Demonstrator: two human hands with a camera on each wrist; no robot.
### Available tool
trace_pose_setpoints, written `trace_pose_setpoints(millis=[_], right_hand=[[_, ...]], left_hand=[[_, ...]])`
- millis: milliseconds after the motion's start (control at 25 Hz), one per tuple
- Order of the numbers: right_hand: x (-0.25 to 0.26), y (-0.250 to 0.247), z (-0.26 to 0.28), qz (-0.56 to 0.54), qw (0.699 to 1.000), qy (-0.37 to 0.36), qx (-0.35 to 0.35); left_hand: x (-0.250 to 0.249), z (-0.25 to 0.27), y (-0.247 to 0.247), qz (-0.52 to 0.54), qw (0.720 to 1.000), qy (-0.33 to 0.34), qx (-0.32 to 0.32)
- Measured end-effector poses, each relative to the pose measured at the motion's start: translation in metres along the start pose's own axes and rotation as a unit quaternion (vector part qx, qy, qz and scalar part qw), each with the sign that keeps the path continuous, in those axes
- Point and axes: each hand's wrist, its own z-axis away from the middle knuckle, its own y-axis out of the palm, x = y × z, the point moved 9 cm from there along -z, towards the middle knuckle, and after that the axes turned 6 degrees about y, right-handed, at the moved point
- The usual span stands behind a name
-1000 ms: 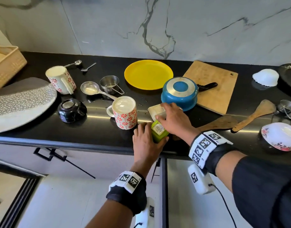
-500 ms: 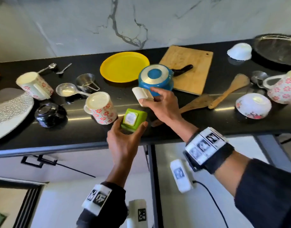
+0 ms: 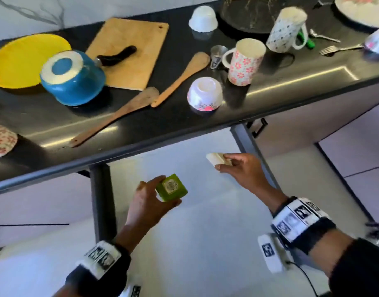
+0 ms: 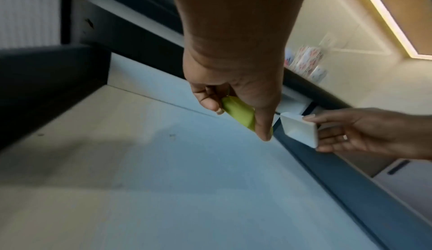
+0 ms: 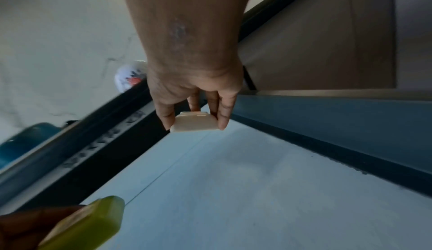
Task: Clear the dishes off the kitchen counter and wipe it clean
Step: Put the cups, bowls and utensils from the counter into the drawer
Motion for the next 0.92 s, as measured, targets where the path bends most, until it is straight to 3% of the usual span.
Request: trace_pose_setpoints(millis=[120,360,560,680,920], right_hand=[[-0.03,-0.015,-0.043,0.092,0.995,-0.015,-0.042],[-0.031,0.007,-0.094,0.207,0.965,-0.157,-0.034],[-0.068,0.02,-0.114,0.152,0.982,-0.09,-0.063],[-0.078,0.029,-0.114,0.189,0.975,-0.086,-0.077],[-0.064,0.03,-0.117,0.271,0.944,-0.154,-0.108]], left_hand=[[-0.011,-0.045,0.052,-0.014,0.999,-0.019,0.045],[-0.036,-0.118,0.083,0.022,0.999,-0.035,-0.03],[-0.037,-0.155,0.104,0.042,0.998,-0.03,-0.044],[-0.037,-0.162,0.113,0.038,0.997,-0.044,-0.054],[-0.044,-0.17,0.123,0.035,0.997,-0.008,-0.064]])
